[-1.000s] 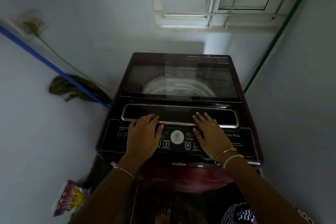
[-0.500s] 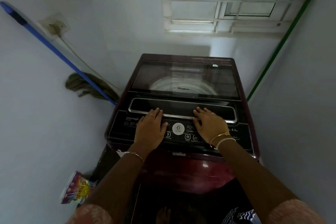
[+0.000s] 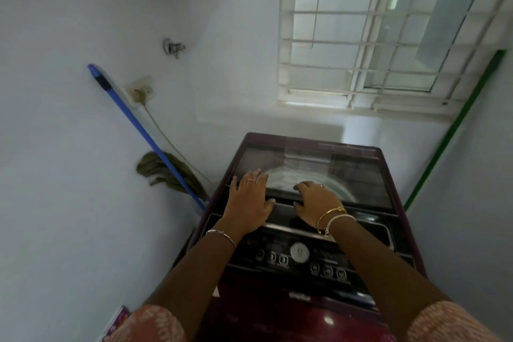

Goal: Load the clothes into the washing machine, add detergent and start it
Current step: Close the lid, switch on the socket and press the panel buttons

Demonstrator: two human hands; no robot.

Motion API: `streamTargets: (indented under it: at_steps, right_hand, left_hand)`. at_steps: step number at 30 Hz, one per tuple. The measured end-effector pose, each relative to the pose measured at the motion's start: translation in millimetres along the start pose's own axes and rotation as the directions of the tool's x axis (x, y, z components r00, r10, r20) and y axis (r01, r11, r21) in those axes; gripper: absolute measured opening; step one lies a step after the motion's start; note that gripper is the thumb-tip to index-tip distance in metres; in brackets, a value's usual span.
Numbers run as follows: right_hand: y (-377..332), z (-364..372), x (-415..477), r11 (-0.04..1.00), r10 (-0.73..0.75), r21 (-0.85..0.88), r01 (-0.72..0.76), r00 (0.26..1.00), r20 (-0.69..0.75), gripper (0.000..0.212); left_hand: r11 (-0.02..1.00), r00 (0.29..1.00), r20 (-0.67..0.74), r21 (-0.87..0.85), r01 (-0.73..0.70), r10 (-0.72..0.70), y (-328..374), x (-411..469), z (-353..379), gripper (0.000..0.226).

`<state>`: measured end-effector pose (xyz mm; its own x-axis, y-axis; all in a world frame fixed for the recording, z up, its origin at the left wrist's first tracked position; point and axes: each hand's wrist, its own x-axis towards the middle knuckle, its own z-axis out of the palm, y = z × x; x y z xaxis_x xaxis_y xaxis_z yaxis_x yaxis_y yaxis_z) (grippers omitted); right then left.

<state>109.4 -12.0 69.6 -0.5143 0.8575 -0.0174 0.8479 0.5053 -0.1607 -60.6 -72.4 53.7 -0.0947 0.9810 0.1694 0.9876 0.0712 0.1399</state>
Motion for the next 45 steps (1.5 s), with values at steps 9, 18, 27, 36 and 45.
streamTargets:
  at_steps: [9,18,27,36,45]
  right_hand:
    - [-87.0,-6.3,107.2,0.992,-0.121,0.050,0.120,0.992,0.019,0.051]
    - [-151.1,27.7,237.8,0.980,-0.157,0.133,0.147,0.985,0.074,0.057]
    - [-173.9,55.1,335.9,0.973,-0.194,0.150,0.173,0.971,0.139,0.058]
    - [-254.1,48.0,459.1,0.893,-0.411,0.222,0.390,0.910,0.052,0.059]
    - [-328.7,40.0,524.5,0.794,-0.547,0.291,0.534,0.836,-0.042,0.072]
  left_hand:
    - [0.995,0.994,-0.063,0.041,0.096,-0.093,-112.3,60.2,-35.4,0.068]
    - [0.961,0.972,-0.019,0.147,0.233,-0.232,-260.5,135.4,-62.3,0.072]
    - [0.888,0.941,-0.023,0.325,0.326,-0.337,-347.5,215.8,-80.7,0.077]
    - [0.705,0.938,-0.079,0.639,0.307,-0.337,-415.0,290.6,-68.2,0.076]
    - [0.509,0.928,-0.139,0.803,0.310,-0.346,-475.3,332.5,-29.3,0.058]
